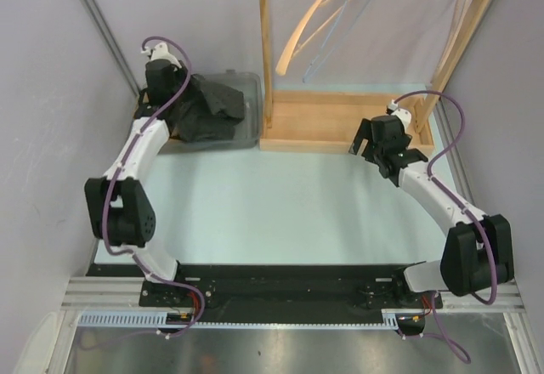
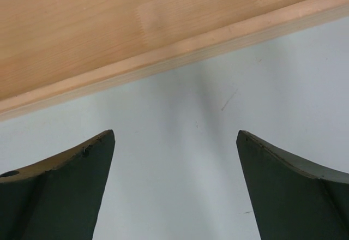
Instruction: Place the skirt on the hanger
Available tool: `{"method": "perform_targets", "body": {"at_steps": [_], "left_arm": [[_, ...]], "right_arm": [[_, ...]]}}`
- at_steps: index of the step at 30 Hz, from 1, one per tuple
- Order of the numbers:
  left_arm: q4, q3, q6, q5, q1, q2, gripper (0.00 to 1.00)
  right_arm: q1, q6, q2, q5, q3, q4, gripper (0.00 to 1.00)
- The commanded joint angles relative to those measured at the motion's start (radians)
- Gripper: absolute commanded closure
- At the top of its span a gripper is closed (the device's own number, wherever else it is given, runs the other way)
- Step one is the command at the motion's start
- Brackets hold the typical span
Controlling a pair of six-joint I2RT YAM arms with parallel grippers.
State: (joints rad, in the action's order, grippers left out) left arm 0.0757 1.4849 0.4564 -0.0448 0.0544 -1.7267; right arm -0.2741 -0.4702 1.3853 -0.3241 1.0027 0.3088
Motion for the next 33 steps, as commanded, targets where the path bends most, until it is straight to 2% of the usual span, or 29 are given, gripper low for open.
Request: {"method": "perform_targets", "body": {"at_steps": [1,5,11,14,15,18,22,28,33], "left_arm": [[-0.019,-0.018,-0.056,-0.085,0.022,0.212,1.00],[0.028,-0.021,-0.088,-0.102,0.050,0.356,1.00],[0.062,-0.015,-0.071,-0.135,0.113,0.576,1.00],[0.079,-0.017,-0.023,-0.078,0.174,0.645,1.00],[0.088,-0.020,0.034,-0.063,0.185,0.683,1.00],[0.122,-0.031,0.125,-0.092,0.203,0.739,1.00],[0.127,-0.073,0.192,-0.112,0.274,0.802,1.00],[0.174,-0.193,0.209,-0.017,0.393,0.817,1.00],[0.110,-0.284,0.186,0.040,0.495,0.681,1.00]], "right_arm": [[-0.017,0.008,-0.100,-0.033,-0.035,-0.017,0.00],[-0.039,0.069,-0.164,-0.040,-0.033,-0.011,0.00],[-0.074,0.136,-0.325,0.158,-0.102,-0.063,0.04],[-0.111,0.153,-0.429,0.247,-0.147,-0.117,0.07],[-0.120,0.163,-0.449,0.294,-0.173,-0.129,0.07],[-0.160,0.197,-0.525,0.408,-0.216,-0.161,0.09],[-0.211,0.229,-0.598,0.482,-0.254,-0.166,0.07],[-0.243,0.226,-0.643,0.453,-0.273,-0.091,0.06],[-0.252,0.176,-0.672,0.375,-0.282,-0.045,0.06]]}}
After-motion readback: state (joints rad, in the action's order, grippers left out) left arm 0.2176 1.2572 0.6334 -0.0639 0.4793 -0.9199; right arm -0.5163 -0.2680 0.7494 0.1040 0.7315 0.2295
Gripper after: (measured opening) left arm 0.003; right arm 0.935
